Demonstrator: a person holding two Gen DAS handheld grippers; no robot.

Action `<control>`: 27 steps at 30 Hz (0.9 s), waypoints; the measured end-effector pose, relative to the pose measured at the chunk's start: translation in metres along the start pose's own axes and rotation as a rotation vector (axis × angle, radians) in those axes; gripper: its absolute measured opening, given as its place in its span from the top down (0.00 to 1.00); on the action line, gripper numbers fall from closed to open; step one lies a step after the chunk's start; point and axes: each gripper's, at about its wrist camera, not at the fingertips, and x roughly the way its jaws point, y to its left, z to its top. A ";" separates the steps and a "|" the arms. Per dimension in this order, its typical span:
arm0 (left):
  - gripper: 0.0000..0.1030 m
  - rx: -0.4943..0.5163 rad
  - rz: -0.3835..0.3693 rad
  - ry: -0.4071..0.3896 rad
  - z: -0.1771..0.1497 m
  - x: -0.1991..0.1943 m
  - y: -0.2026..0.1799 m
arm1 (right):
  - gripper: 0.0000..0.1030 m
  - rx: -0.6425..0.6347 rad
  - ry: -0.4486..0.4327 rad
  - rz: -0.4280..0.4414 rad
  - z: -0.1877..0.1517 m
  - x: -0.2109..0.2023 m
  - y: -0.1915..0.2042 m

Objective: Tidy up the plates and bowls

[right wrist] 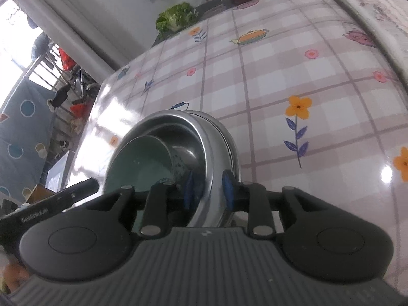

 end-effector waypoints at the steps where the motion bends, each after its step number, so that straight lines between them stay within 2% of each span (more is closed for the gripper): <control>1: 0.19 0.009 0.004 -0.007 -0.002 -0.005 0.000 | 0.44 -0.003 -0.023 -0.022 -0.003 -0.007 0.000; 2: 0.18 0.024 0.013 -0.011 -0.004 -0.010 0.000 | 0.31 -0.010 -0.044 -0.044 -0.006 -0.013 0.002; 4: 0.15 0.064 0.031 -0.016 -0.009 -0.020 -0.004 | 0.24 -0.032 -0.098 -0.050 -0.015 -0.029 0.004; 6: 0.10 0.094 0.045 -0.024 -0.014 -0.029 -0.008 | 0.22 -0.048 -0.134 -0.054 -0.024 -0.042 0.007; 9: 0.05 0.119 0.052 -0.038 -0.023 -0.042 -0.017 | 0.13 -0.095 -0.185 -0.116 -0.041 -0.059 0.016; 12: 0.01 0.136 0.052 -0.059 -0.032 -0.054 -0.028 | 0.10 -0.146 -0.219 -0.176 -0.060 -0.070 0.026; 14: 0.00 0.129 0.046 -0.065 -0.037 -0.059 -0.032 | 0.03 -0.168 -0.227 -0.211 -0.071 -0.075 0.031; 16: 0.00 0.118 0.049 -0.066 -0.044 -0.062 -0.038 | 0.01 -0.189 -0.232 -0.234 -0.083 -0.079 0.036; 21: 0.00 0.164 0.143 -0.052 -0.061 -0.064 -0.057 | 0.01 -0.252 -0.219 -0.304 -0.106 -0.084 0.050; 27: 0.00 0.121 0.183 -0.068 -0.068 -0.069 -0.061 | 0.01 -0.294 -0.202 -0.377 -0.123 -0.086 0.052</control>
